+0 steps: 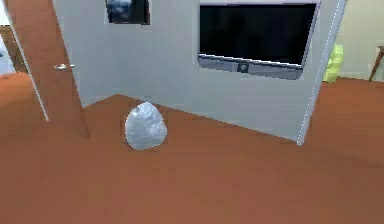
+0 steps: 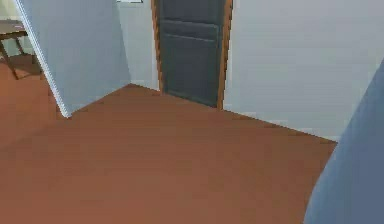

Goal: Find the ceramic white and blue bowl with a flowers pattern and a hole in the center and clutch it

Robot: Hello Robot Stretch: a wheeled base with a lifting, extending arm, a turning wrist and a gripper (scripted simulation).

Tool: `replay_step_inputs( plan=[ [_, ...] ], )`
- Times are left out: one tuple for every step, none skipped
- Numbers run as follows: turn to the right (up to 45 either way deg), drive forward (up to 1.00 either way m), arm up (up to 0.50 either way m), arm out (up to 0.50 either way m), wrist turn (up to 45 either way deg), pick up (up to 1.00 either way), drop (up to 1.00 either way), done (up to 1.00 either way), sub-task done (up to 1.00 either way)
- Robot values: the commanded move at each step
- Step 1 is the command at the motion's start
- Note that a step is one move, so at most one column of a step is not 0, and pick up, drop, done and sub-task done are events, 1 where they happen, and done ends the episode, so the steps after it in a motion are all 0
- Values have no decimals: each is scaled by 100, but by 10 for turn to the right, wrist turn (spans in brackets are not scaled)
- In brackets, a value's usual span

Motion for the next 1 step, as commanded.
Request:
replay_step_inputs(
  plan=[
    [-450, 0, 0, 0, 0, 0, 0, 0, 0]
  ],
)
